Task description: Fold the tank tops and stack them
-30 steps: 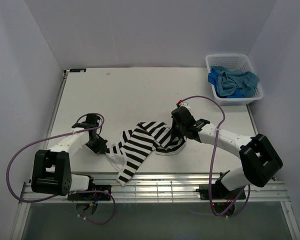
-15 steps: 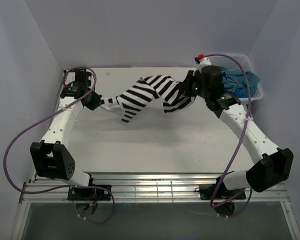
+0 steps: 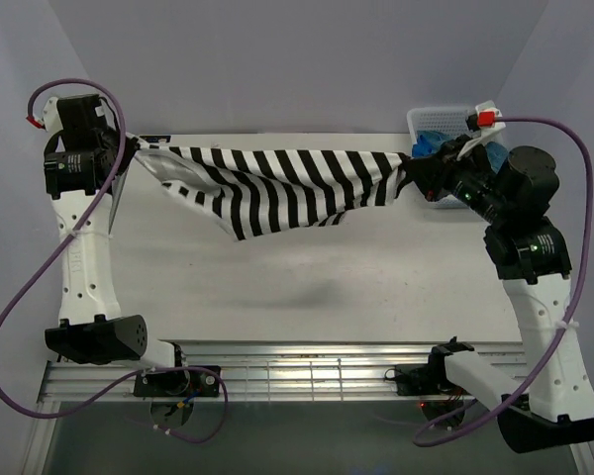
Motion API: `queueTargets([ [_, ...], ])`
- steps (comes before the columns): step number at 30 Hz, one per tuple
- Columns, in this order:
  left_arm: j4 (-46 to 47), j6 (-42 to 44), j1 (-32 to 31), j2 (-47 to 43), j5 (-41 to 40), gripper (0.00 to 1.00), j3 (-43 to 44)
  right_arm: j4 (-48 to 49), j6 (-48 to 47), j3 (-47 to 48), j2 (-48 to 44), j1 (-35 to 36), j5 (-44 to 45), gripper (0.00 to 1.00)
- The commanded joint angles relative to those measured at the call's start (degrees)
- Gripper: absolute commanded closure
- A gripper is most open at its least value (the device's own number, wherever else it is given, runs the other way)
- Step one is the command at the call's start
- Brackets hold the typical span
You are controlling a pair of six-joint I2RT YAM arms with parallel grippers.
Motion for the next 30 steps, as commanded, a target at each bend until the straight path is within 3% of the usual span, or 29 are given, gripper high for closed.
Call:
queueTargets([
  [1, -3.75, 2.22, 1.47, -1.63, -1.47, 1.0, 0.18, -0.18, -1.31, -1.47, -4.38, -1.29, -0.01, 0.92],
  [7, -2.52, 3.18, 1.56, -1.9, 1.26, 1.0, -2.9, -1.76, -0.08, -3.67, -4.83, -1.38, 0.15, 0.92],
  [15, -3.13, 3.89, 1.47, -3.12, 1.88, 1.0, -0.71, -2.98, -0.07, 0.72, -3.24, -1.64, 0.33, 0.92],
  [24, -7.44, 5.2, 1.47, -12.7, 3.02, 1.0, -2.82, -7.91, 0.8, -4.36, -15.71, -1.64, 0.33, 0.92],
  [30, -7.09, 5.29, 1.56, -12.45, 4.6, 1.0, -7.29, -9.05, 2.47, -11.48, -18.72, -1.64, 1.83, 0.92],
])
